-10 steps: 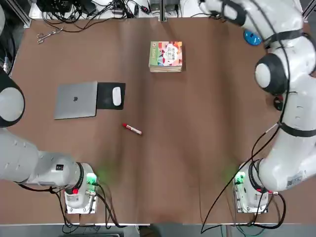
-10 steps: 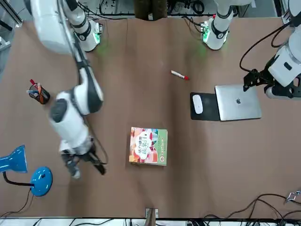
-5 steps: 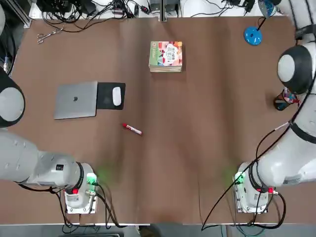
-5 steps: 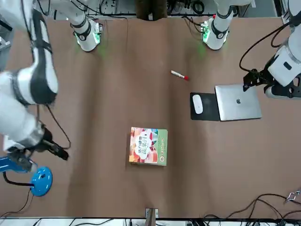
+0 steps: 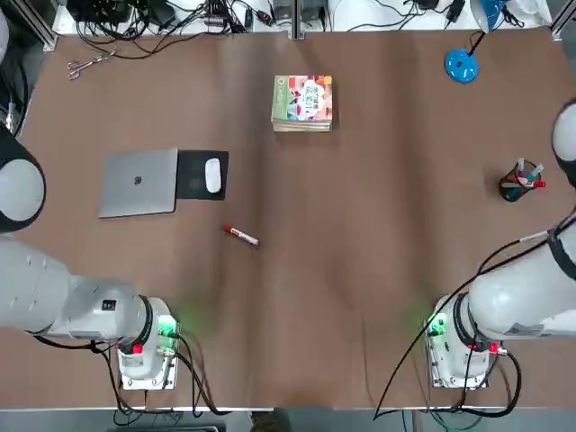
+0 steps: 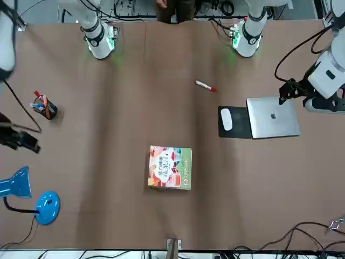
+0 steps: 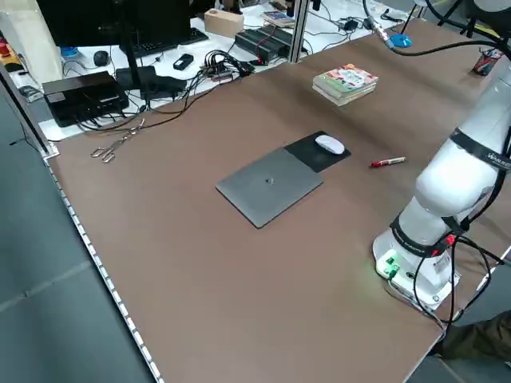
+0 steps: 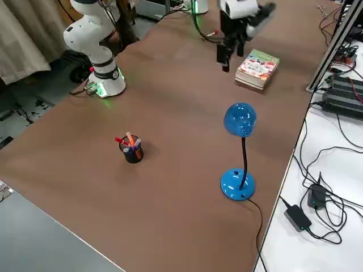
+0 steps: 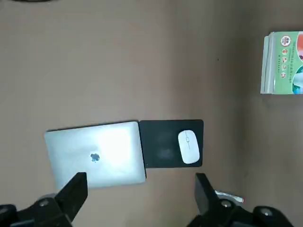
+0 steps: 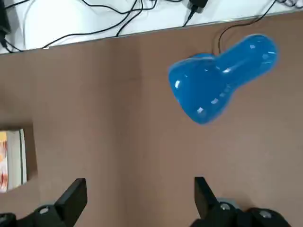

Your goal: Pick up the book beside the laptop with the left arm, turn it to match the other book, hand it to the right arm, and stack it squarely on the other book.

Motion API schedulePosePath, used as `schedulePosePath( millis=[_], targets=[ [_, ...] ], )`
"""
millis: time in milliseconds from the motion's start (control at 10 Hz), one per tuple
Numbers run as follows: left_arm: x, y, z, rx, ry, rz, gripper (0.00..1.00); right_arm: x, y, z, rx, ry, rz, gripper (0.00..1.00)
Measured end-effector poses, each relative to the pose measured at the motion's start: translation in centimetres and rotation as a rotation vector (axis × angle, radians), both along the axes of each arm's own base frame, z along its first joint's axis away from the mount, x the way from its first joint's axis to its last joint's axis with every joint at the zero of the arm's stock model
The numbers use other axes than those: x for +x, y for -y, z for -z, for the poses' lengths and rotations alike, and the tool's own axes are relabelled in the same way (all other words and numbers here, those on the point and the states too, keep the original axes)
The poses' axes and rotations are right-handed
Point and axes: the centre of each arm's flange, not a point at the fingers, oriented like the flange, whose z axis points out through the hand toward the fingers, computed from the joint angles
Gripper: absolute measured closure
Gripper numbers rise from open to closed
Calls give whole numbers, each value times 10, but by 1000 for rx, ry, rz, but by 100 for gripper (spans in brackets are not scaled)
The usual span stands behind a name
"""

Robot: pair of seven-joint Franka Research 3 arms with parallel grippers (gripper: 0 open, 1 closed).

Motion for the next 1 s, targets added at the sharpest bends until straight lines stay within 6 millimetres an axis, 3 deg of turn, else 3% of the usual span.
schedulePosePath(
  millis=[200,300,700,1000],
  targets=[
    [-3,-2,2,4,-28,-48,0,-35,-6,-23,-4,10,-24,0],
    [-3,-3,2,11,-31,-67,0,-40,-7,-24,-6,8,-34,0],
    [-3,-5,2,20,-30,-78,0,-40,-4,-19,-7,0,-34,0],
    [-3,-5,2,20,-29,-78,0,-41,18,-19,-7,-1,3,0]
  ],
)
